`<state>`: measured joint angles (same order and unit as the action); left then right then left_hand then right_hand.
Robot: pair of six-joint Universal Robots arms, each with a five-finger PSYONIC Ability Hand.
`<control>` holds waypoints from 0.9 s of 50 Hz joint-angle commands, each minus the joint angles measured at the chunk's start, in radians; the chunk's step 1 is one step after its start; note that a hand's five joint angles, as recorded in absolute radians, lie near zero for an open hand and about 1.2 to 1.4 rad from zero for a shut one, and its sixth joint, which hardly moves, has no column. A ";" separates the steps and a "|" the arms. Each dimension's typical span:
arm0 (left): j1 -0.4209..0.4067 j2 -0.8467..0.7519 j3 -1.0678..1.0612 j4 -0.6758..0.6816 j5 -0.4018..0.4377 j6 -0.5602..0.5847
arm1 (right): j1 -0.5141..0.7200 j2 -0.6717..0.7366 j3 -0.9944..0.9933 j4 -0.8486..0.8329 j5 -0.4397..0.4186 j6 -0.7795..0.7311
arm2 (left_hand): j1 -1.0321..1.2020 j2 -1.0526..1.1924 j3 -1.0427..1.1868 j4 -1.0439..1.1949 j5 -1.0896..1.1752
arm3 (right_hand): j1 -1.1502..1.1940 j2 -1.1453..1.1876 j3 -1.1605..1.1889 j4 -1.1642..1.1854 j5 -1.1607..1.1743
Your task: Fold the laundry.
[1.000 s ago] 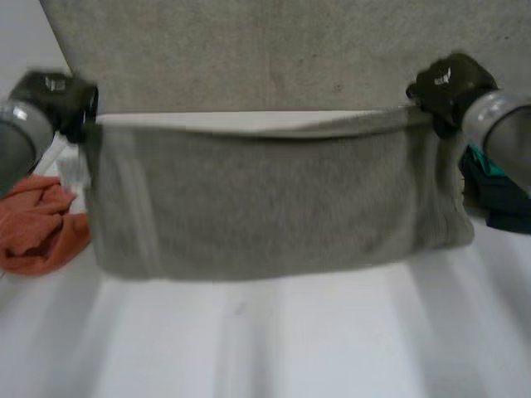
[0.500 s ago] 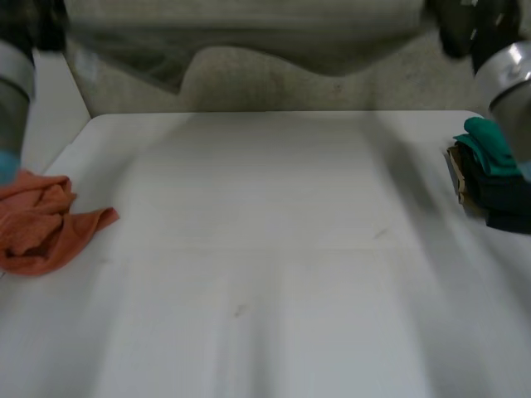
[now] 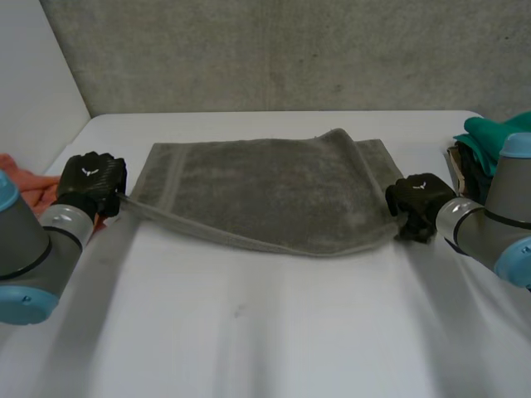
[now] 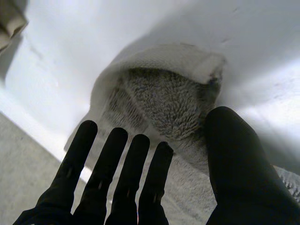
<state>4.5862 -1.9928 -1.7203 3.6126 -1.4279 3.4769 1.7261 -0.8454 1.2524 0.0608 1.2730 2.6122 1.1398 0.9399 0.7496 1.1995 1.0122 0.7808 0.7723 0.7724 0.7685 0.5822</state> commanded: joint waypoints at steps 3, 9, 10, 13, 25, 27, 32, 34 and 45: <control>0.011 0.054 -0.039 -0.040 0.037 0.007 | -0.010 -0.041 0.055 -0.024 0.037 0.006 | 0.256 0.456 0.647 0.197 0.210 | 0.060 0.069 0.069 0.072 0.084; 0.020 0.101 -0.076 -0.101 0.038 0.034 | -0.014 -0.104 0.128 -0.097 0.043 -0.010 | 0.256 0.456 0.647 0.197 0.210 | 0.439 0.448 0.448 0.452 0.463; 0.022 0.111 -0.084 -0.112 0.040 0.040 | -0.014 -0.110 0.136 -0.104 0.040 -0.015 | 0.256 0.456 0.647 0.197 0.210 | 0.614 0.622 0.622 0.626 0.638; 0.031 0.157 -0.113 -0.184 0.046 0.085 | -0.023 -0.144 0.170 -0.119 0.036 -0.066 | 0.256 0.456 0.647 0.197 0.210 | 0.616 0.624 0.624 0.628 0.640; 0.155 0.479 -0.284 -0.747 0.132 0.419 | -0.117 -0.334 0.354 0.374 0.083 -0.532 | 0.256 0.456 0.647 0.197 0.210 | 0.616 0.624 0.624 0.628 0.640; 0.207 0.520 -0.306 -0.878 0.164 0.511 | -0.149 -0.371 0.383 0.503 0.089 -0.601 | 0.256 0.456 0.647 0.197 0.210 | 0.616 0.624 0.624 0.628 0.640; 0.276 0.540 -0.315 -1.026 0.247 0.639 | -0.161 -0.399 0.391 0.582 0.057 -0.618 | 0.256 0.456 0.647 0.197 0.210 | 0.616 0.624 0.624 0.628 0.640; 0.277 0.536 -0.288 -1.005 0.270 0.659 | -0.151 -0.391 0.372 0.574 0.040 -0.601 | 0.256 0.456 0.647 0.197 0.210 | 0.616 0.624 0.624 0.628 0.640; 0.019 0.222 0.025 -0.651 0.079 0.342 | -0.028 -0.210 0.115 0.314 0.071 -0.312 | 0.256 0.456 0.647 0.197 0.210 | 0.616 0.624 0.624 0.628 0.640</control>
<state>4.7596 -1.5665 -1.9012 2.7330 -1.1905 4.0057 1.6292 -1.1697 1.5339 0.5579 1.3172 2.1136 1.1393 0.9399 0.7497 1.2010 1.0122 1.1196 1.1746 1.1857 1.1960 0.9919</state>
